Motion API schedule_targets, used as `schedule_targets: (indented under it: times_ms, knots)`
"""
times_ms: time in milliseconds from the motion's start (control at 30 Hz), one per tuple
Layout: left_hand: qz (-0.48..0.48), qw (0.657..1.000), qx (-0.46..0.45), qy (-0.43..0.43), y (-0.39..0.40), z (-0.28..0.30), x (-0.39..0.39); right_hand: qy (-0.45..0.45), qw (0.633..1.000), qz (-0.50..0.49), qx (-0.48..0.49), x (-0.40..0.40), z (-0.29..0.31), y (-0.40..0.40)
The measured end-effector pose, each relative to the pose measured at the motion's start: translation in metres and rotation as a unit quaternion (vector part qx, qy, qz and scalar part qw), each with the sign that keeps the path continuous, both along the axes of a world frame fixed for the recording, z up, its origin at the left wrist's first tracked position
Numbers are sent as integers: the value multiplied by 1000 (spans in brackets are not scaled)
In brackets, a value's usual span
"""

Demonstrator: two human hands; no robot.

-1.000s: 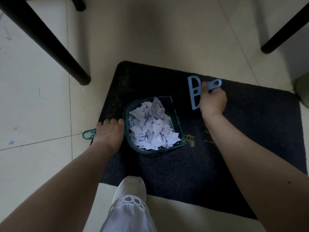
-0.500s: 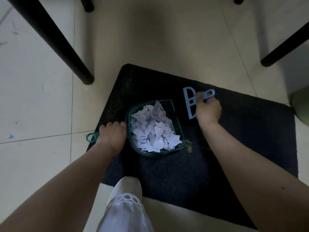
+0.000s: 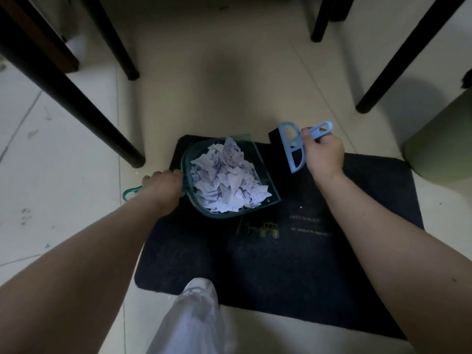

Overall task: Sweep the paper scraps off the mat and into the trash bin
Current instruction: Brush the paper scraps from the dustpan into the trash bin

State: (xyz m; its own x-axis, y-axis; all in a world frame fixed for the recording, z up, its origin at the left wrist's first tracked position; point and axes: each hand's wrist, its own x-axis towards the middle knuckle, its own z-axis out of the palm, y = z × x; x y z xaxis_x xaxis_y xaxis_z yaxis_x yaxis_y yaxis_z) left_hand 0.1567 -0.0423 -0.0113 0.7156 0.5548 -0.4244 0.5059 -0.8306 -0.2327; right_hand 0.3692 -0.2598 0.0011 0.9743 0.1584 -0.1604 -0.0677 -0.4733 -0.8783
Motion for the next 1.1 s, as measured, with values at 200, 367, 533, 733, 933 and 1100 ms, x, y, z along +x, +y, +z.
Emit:
schedule_targets:
  times_ms: [200,367,533,733,933,1100]
  knots:
    - [-25,999,-48,2,-31,65,61,-7,1000,11,20,41,58,-41]
    - [-28,997,-68,-20,-73,105,106,-19,999,8,39,75,102,-88]
    - [-61,994,-75,-41,-128,143,154,-46,996,-7,74,106,144,-148]
    - [-109,990,-54,-78,-195,183,215,-80,991,-64,83,155,177,-215]
    - [-141,982,-76,-97,-250,199,292,-113,981,-123,99,205,194,-270]
    - [-170,979,-69,-84,-280,198,342,-130,973,-149,119,242,192,-293]
